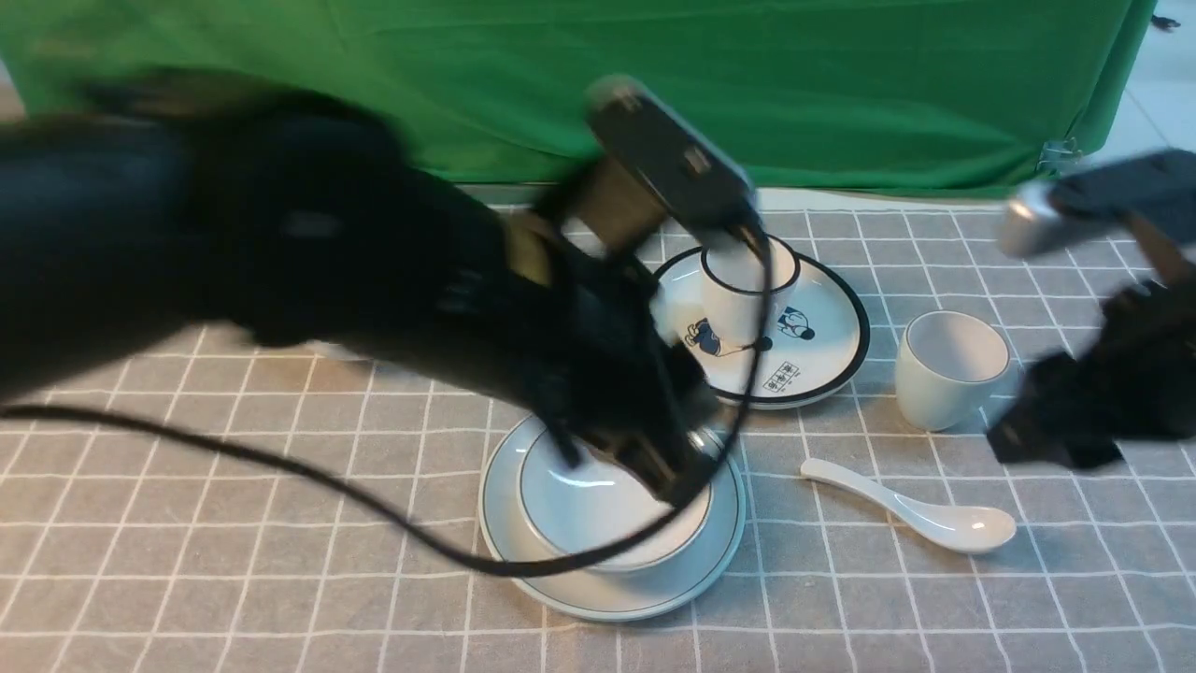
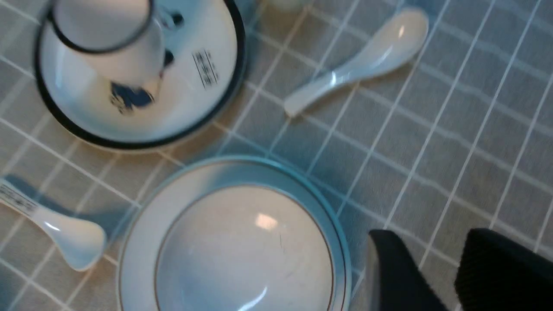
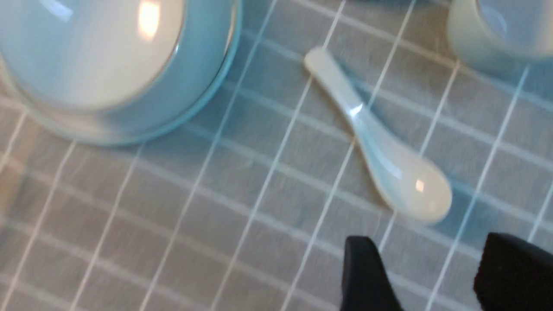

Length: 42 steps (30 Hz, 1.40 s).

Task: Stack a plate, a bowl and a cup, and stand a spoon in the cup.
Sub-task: Use the right arm to grab a blue teacup, then use the right arm to put the blue teacup into the blue rice bowl in the middle

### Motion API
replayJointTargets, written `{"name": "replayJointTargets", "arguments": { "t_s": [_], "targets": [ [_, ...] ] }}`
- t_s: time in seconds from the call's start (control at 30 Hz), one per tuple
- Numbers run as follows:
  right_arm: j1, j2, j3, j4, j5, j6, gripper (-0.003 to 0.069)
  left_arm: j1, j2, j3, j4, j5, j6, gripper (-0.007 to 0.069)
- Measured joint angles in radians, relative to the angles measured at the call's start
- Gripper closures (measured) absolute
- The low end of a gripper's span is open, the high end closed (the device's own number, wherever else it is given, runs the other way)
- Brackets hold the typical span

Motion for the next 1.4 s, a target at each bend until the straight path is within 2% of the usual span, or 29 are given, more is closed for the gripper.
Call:
{"name": "replayJointTargets", "arguments": {
  "t_s": [0.03,0.1,0.2,0.47,0.73,0.87,0.93,0.97,1.1,1.27,1.3,1.4],
  "targets": [
    [0.000,0.067,-0.050,-0.012,0.003,0.000,0.0270,0.000,-0.065,0.032,0.000,-0.023,-0.009,0.0543],
    [-0.004,0.174,-0.135,-0.033,0.024,-0.001,0.0270,0.000,-0.200,0.105,0.000,-0.058,-0.019,0.0597],
    [-0.021,0.311,-0.256,-0.044,0.082,-0.008,0.0270,0.000,-0.367,0.220,0.000,-0.088,-0.059,0.0617],
    [-0.087,0.556,-0.488,-0.048,0.151,-0.030,0.0270,0.000,-0.727,0.491,0.004,-0.141,-0.131,0.0621],
    [-0.113,0.721,-0.541,-0.052,0.159,-0.034,0.0284,0.000,-0.852,0.549,0.006,-0.156,-0.197,0.0617],
    [-0.113,0.748,-0.541,-0.051,0.159,-0.036,0.0401,0.000,-0.853,0.549,0.005,-0.157,-0.198,0.0616],
    [-0.113,0.744,-0.541,-0.051,0.159,-0.042,0.0540,0.000,-0.853,0.549,0.004,-0.157,-0.198,0.0615],
    [-0.113,0.736,-0.541,-0.051,0.171,-0.048,0.0572,0.000,-0.853,0.549,0.004,-0.157,-0.199,0.0615],
    [-0.106,0.684,-0.541,-0.051,0.220,-0.054,0.0573,0.000,-0.853,0.549,0.013,-0.153,-0.200,0.0615],
    [-0.003,0.536,-0.541,-0.063,0.294,-0.025,0.0573,0.000,-0.853,0.549,0.046,-0.139,-0.200,0.0615],
    [0.079,0.491,-0.543,-0.050,0.294,-0.020,0.0573,0.000,-0.853,0.549,0.054,-0.139,-0.200,0.0615],
    [0.207,0.459,-0.546,-0.022,0.290,-0.003,0.0573,0.000,-0.853,0.549,0.059,-0.139,-0.200,0.0615]
  ]
}}
